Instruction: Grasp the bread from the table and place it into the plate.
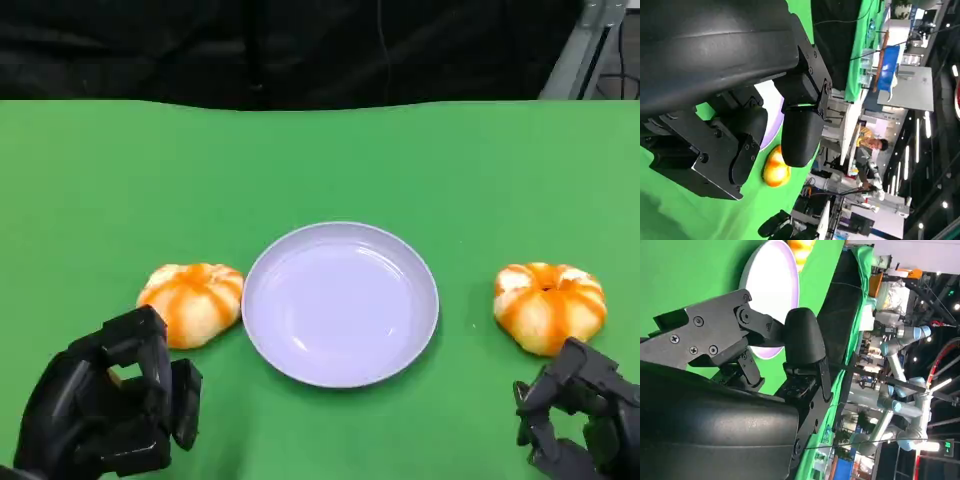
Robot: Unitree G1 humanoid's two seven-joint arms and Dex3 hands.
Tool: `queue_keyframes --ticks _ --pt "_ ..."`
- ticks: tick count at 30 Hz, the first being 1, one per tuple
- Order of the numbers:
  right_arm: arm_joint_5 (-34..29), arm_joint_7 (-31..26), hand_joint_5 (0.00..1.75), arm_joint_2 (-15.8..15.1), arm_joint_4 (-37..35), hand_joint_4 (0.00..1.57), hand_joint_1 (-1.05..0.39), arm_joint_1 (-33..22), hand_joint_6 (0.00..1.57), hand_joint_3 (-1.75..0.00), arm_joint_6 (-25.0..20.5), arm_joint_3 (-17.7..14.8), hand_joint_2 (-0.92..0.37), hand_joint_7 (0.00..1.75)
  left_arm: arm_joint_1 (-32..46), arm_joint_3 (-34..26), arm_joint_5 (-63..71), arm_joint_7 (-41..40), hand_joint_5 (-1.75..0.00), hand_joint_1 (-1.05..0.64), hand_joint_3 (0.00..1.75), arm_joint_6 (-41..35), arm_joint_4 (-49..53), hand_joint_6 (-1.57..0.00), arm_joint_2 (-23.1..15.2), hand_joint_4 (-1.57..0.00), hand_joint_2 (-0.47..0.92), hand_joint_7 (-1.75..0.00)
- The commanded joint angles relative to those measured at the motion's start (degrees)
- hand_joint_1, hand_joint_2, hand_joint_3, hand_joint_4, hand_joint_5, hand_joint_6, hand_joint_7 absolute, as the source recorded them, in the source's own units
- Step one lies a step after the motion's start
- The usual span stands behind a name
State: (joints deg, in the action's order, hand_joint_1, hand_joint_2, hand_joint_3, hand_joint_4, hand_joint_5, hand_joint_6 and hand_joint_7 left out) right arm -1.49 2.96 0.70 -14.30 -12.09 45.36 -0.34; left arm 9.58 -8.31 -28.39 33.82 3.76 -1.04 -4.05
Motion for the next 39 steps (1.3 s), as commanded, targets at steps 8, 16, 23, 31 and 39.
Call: queue_keyframes --ticks 8,16,23,31,39 --pt "0.19 -0.42 1.75 -0.44 0.83 0.84 -0.14 -0.83 0.72 -0.76 0.11 -0.44 -0.76 1.6 0.73 -0.41 1.03 -0.75 -1.7 0.21 1.62 2.51 -0.79 -0.87 -0.28 -0.94 0.42 -1.56" --pt "0.49 -0.21 1.75 -0.5 1.34 0.84 -0.15 -0.99 0.72 -0.74 -0.39 -0.36 -0.76 1.59 0.89 -0.08 2.05 -0.83 -1.68 0.21 1.62 3.87 -1.28 -0.87 -0.48 -0.93 0.41 -1.54" --pt "0.64 -0.17 1.75 -0.36 1.65 0.84 -0.15 -1.16 0.72 -0.72 -0.48 -0.25 -0.77 1.59 0.71 0.01 4.69 -0.41 -1.56 0.14 1.56 7.6 -1.55 -0.75 -1.49 -0.76 0.35 -1.49" --pt "0.27 -0.28 1.75 -0.4 1.6 0.82 -0.14 -0.78 0.71 -0.71 -0.93 -0.13 -0.78 1.58 -1.72 -0.03 14.56 -0.36 -1.03 -0.48 0.21 18.42 -0.08 -0.51 -6.42 -0.25 0.84 -0.59" --pt "1.17 0.49 1.75 -0.94 0.44 0.82 -0.14 0.18 0.71 -0.72 -0.4 -0.32 -0.78 1.59 -1.59 0.93 22.97 -5.11 -0.88 -0.72 0.09 20.37 -3.13 -0.48 -9.63 -0.13 0.92 -0.34"
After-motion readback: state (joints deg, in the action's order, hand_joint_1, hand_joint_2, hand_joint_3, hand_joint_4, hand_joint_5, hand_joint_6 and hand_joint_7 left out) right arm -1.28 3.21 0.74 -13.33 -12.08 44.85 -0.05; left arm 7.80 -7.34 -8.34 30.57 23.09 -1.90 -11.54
